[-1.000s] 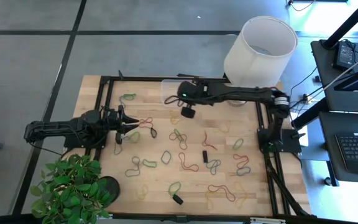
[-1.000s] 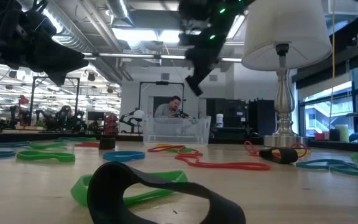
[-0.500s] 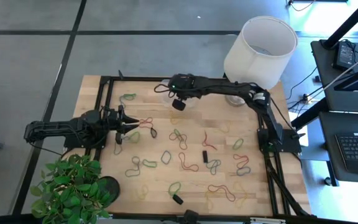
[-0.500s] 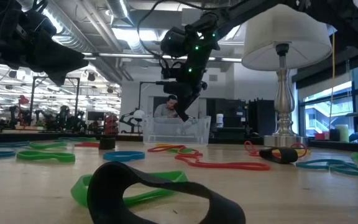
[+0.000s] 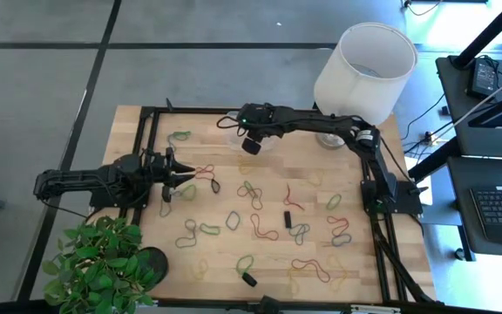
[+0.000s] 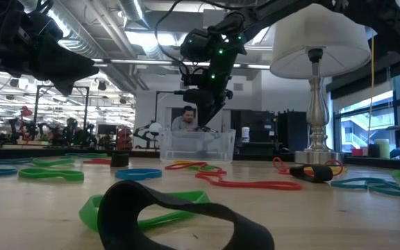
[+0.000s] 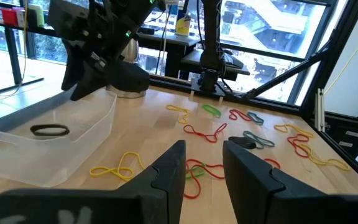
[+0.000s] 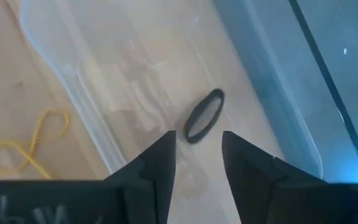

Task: Pick and place rubber bands into bin
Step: Put the blue rubber band into the transparent bin

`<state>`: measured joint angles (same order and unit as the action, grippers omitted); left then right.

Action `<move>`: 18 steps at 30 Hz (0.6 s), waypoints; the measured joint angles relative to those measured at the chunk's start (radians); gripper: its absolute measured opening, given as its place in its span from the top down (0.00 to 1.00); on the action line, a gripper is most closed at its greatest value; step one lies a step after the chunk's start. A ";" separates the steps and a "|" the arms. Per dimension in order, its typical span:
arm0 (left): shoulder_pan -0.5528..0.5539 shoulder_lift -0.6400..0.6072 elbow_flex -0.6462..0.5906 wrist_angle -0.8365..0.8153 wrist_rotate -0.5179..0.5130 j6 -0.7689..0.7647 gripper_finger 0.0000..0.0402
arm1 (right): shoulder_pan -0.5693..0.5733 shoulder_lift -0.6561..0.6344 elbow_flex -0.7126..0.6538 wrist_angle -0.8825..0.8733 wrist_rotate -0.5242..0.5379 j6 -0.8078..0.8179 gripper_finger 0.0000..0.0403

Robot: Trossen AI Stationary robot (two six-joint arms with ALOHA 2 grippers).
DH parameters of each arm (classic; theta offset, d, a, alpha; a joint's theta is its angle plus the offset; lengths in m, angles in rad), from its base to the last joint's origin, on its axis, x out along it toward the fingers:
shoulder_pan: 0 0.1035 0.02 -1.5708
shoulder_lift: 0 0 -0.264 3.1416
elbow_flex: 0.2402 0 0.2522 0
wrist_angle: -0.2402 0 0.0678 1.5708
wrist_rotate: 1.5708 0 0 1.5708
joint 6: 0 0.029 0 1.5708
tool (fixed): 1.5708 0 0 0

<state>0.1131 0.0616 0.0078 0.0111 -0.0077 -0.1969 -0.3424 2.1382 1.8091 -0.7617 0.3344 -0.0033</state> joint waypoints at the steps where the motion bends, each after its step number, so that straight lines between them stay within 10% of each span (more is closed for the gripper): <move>1: 0.000 0.000 0.000 0.000 0.000 0.000 0.75 | 0.003 -0.008 0.000 -0.010 0.000 0.001 0.67; 18: 0.000 0.000 0.000 0.000 0.000 0.000 0.75 | 0.206 -0.275 -0.185 -0.100 0.000 0.069 0.97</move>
<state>0.1131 0.0616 0.0074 0.0109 -0.0074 -0.1970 -0.1360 1.8629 1.6246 -0.8617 0.3344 0.0661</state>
